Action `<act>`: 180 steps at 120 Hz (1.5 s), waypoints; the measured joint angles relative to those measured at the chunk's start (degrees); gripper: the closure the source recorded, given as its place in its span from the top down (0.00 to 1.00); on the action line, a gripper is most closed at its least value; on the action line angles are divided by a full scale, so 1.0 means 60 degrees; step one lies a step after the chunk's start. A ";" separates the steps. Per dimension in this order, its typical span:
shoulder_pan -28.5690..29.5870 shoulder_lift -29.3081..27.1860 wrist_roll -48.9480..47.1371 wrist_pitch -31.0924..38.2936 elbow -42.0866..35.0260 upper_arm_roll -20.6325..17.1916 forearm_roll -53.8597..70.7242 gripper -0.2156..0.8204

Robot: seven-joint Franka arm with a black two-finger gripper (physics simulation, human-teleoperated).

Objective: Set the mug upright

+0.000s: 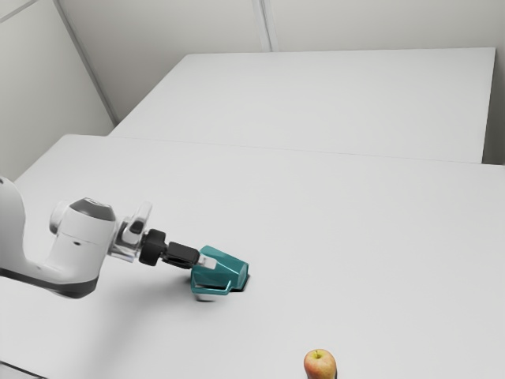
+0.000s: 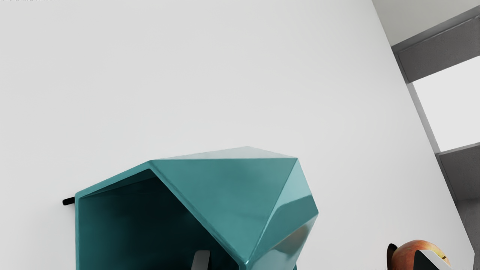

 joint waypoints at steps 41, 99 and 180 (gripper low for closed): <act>-0.0019 0.0063 0.0267 0.0005 0.0000 0.0000 -0.0082 0.58; -0.0066 -0.0008 0.0419 0.0017 0.0014 -0.0011 -0.0089 0.13; -0.0323 -0.0900 -0.0060 0.0438 0.0680 -0.0080 0.1636 0.03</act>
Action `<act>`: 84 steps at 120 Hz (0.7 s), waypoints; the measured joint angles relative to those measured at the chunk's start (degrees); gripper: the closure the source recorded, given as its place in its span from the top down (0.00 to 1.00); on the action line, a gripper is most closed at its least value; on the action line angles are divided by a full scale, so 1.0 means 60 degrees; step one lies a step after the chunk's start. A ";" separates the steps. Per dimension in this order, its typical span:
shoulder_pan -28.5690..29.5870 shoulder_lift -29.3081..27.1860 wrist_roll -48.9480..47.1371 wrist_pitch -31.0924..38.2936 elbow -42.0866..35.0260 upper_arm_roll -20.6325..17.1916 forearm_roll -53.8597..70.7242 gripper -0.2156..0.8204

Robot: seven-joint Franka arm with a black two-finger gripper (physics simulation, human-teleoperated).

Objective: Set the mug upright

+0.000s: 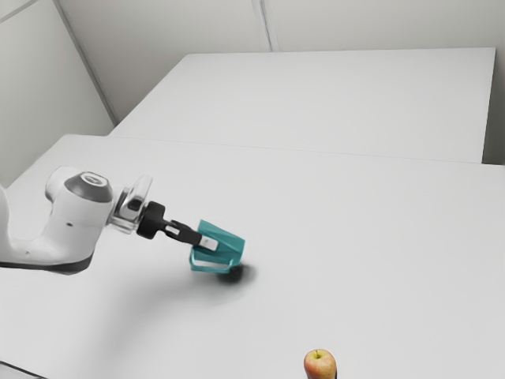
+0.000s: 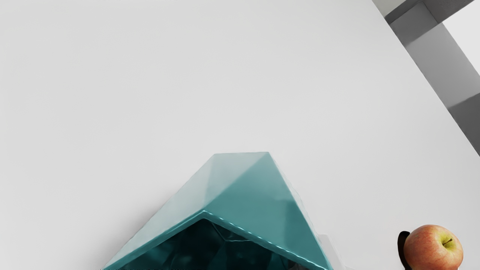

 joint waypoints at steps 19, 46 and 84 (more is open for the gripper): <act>0.0107 0.0017 -0.0906 0.0071 0.0947 -0.0217 0.2462 0.03; 0.0368 0.0136 -0.2179 0.0092 0.1810 -0.0712 0.4842 0.03; 0.0338 0.0177 -0.4240 -0.0120 0.2376 -0.0835 0.8352 0.03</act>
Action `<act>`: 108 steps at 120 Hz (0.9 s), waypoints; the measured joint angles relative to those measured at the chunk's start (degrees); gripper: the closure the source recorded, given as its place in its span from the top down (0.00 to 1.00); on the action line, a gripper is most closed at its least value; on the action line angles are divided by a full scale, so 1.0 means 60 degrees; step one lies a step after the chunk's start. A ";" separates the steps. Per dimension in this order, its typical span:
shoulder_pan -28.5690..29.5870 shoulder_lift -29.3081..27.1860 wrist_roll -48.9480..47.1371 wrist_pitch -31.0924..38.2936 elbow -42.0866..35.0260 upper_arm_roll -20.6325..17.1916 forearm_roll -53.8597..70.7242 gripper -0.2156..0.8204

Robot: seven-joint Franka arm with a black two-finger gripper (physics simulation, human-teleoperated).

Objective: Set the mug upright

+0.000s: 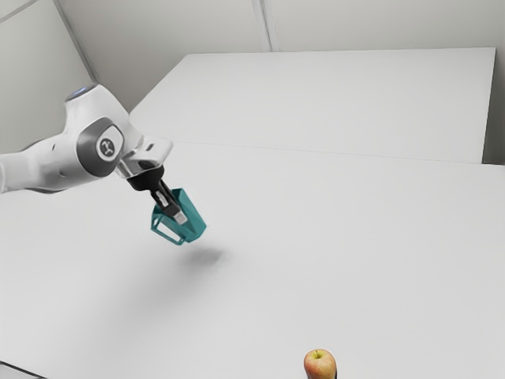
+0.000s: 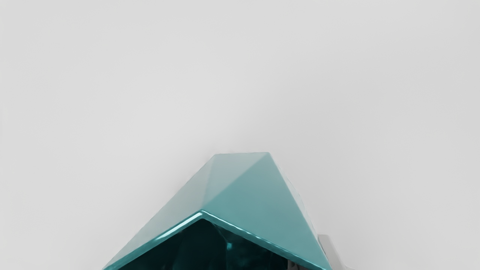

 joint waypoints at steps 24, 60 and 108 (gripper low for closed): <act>-0.0079 -0.0003 -0.1400 -0.0066 -0.0010 -0.0083 0.1703 0.03; -0.0103 0.0036 -0.3294 -0.0012 -0.0098 -0.0169 0.3087 0.03; -0.0320 0.0052 -0.5285 0.0455 -0.0506 -0.0210 0.3764 0.03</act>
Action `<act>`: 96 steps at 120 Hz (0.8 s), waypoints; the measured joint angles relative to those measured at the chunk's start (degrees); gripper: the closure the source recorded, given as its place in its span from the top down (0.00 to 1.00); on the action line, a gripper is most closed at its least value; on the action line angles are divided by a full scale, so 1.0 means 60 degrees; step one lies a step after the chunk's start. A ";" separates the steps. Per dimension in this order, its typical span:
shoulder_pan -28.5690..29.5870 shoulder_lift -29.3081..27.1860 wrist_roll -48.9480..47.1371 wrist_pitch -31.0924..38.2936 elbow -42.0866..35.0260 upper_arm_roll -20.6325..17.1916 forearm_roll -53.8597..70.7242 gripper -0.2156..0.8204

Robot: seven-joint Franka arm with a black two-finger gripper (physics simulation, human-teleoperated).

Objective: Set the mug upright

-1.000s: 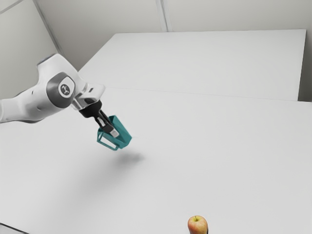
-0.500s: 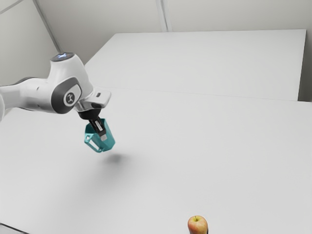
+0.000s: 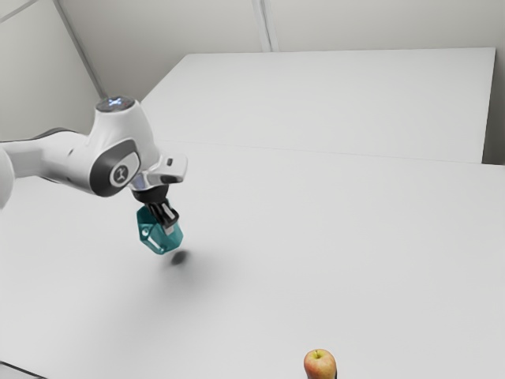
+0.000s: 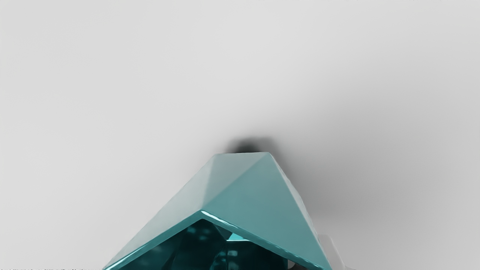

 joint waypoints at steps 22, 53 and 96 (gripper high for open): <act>-0.0076 0.0091 -0.0722 0.0400 -0.0172 -0.0007 0.0262 0.03; 0.0052 0.0326 -0.1545 0.0756 -0.0192 -0.0297 0.0595 0.03; 0.0065 0.0565 -0.2342 0.0794 -0.0375 -0.0338 0.0678 0.03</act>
